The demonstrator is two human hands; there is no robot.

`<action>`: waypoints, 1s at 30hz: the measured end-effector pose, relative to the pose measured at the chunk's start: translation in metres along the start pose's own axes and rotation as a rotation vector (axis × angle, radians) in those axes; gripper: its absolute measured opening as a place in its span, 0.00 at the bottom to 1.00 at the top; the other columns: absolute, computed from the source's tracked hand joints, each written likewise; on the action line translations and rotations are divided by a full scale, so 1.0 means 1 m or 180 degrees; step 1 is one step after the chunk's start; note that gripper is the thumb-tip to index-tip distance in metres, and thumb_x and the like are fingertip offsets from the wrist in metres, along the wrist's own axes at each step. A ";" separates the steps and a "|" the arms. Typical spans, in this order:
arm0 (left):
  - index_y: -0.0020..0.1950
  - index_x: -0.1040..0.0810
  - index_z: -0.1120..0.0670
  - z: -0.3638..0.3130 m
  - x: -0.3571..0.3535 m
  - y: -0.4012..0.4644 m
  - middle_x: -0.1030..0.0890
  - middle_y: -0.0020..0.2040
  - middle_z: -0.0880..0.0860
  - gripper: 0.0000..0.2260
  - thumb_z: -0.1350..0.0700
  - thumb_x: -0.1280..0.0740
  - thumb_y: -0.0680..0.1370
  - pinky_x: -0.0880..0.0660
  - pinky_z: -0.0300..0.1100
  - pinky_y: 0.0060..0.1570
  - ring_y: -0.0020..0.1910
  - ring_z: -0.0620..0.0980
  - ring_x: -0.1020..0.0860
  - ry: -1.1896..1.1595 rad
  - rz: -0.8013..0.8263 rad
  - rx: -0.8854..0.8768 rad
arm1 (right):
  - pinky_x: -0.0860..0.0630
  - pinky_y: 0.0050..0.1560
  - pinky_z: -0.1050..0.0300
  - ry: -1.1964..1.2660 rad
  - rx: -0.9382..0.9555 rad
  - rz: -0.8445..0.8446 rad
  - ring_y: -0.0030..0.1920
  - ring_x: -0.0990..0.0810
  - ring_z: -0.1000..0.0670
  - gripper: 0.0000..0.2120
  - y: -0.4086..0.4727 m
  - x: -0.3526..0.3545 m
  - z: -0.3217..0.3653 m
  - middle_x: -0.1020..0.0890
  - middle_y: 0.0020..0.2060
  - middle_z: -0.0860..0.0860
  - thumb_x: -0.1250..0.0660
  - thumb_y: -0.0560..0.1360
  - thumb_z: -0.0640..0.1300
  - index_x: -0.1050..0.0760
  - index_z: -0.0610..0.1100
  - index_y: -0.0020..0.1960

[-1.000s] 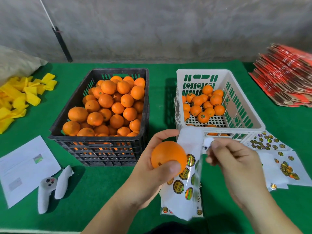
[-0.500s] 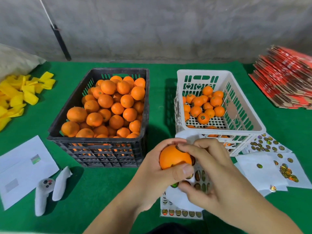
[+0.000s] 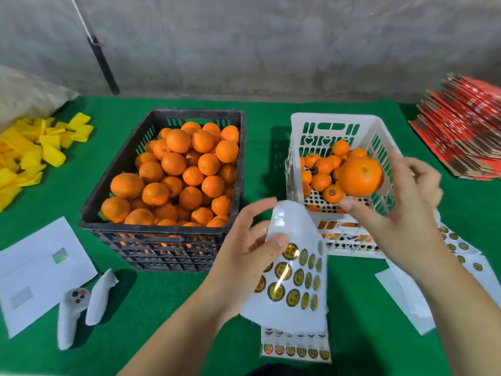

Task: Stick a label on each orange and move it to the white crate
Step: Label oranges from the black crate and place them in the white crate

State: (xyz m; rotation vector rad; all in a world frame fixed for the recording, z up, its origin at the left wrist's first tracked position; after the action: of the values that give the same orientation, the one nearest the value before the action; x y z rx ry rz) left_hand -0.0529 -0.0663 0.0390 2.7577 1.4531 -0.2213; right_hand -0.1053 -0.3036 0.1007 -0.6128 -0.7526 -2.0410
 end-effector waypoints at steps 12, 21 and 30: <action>0.74 0.30 0.40 -0.020 0.133 0.111 0.19 0.67 0.47 0.22 0.49 0.30 0.81 0.20 0.48 0.56 0.58 0.45 0.20 0.3110 -0.0066 -0.0254 | 0.21 0.47 0.51 0.2564 -0.0905 0.1474 0.43 0.18 0.44 0.20 -0.041 -0.074 -0.029 0.16 0.43 0.37 0.20 0.69 0.60 0.15 0.48 0.52; 0.74 0.30 0.42 0.012 0.266 0.117 0.26 0.68 0.52 0.34 0.32 0.27 0.71 0.32 0.61 0.66 0.67 0.64 0.32 0.6391 -0.0639 0.1564 | 0.14 0.48 0.47 0.2984 -0.1258 0.1203 0.52 0.13 0.37 0.31 -0.042 -0.067 -0.039 0.13 0.53 0.37 0.17 0.64 0.63 0.16 0.46 0.58; 0.72 0.26 0.55 -0.025 0.071 0.041 0.18 0.68 0.51 0.48 0.31 0.19 0.60 0.24 0.53 0.69 0.67 0.51 0.20 -0.0188 0.0096 0.0645 | 0.15 0.49 0.50 0.3371 -0.1307 0.1163 0.54 0.13 0.38 0.31 -0.041 -0.061 -0.035 0.14 0.57 0.36 0.15 0.64 0.59 0.16 0.43 0.60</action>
State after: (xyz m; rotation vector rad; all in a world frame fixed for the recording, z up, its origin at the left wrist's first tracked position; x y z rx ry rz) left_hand 0.0230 -0.0297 0.0522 2.8980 1.4490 -0.4704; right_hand -0.1136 -0.2753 0.0243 0.1629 0.3801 -1.8177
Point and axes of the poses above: each hand's wrist, its own y-axis towards the middle knuckle, its own x-axis out of the back of the hand, z = x × y, the point moved 5 cm from there along y, towards the middle knuckle
